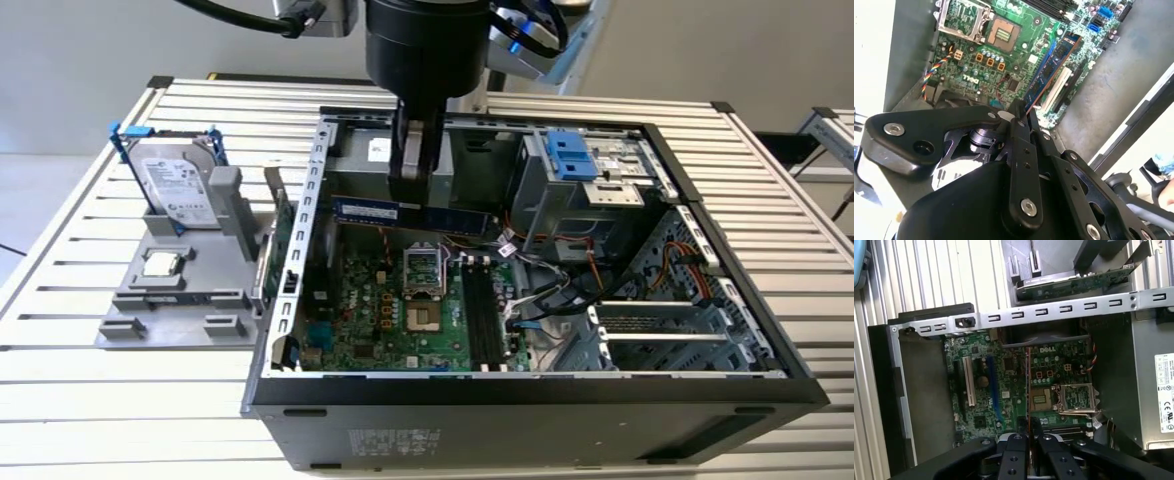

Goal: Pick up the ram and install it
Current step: 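Pick up the ram and move it above insertion slot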

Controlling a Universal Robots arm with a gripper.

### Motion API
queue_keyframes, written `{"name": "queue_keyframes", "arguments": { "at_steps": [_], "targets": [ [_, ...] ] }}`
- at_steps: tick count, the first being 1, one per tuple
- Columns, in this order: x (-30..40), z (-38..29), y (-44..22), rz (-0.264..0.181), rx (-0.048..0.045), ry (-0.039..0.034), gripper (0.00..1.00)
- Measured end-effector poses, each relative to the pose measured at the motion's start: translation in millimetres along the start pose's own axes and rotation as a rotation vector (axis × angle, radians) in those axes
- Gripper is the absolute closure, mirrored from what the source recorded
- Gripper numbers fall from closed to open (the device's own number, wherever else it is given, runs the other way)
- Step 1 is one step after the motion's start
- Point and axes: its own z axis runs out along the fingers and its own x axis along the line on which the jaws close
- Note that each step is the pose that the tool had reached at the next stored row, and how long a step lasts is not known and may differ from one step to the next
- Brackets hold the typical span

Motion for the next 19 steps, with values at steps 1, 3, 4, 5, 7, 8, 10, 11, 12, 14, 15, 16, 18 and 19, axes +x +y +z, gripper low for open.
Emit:
{"name": "queue_keyframes", "arguments": {
  "at_steps": [1,3,4,5,7,8,10,11,12,14,15,16,18,19],
  "targets": [
    [-0.3,-0.1,-1.7,0.002,-0.0002,0.0001,1.0],
    [-0.8,-0.1,-5.3,0.002,-0.0003,0.0,1.0],
    [-1.0,-0.1,-7.0,0.002,-0.0003,0.0,1.0],
    [-1.2,-0.1,-8.5,0.002,-0.0002,0.0,1.0],
    [-1.7,-0.2,-11.5,0.002,-0.0003,0.0,1.0],
    [-1.9,-0.2,-13.0,0.002,-0.0003,0.0,1.0],
    [-2.4,-0.3,-16.2,0.002,-0.0002,0.0,1.0],
    [-2.6,-0.3,-17.6,0.001,-0.0002,0.0,1.0],
    [-2.8,-0.3,-19.1,0.001,-0.0001,0.0,1.0],
    [-3.3,-0.4,-22.2,-0.001,0.0,0.0001,1.0],
    [-3.5,-0.4,-23.7,-0.002,0.0001,0.0,1.0],
    [-3.8,-0.5,-25.4,-0.003,0.0002,0.0001,1.0],
    [-4.3,-0.6,-28.6,-0.007,0.0005,0.0001,1.0],
    [-4.5,-0.6,-30.2,-0.01,0.0008,0.0001,1.0]
  ]
}}
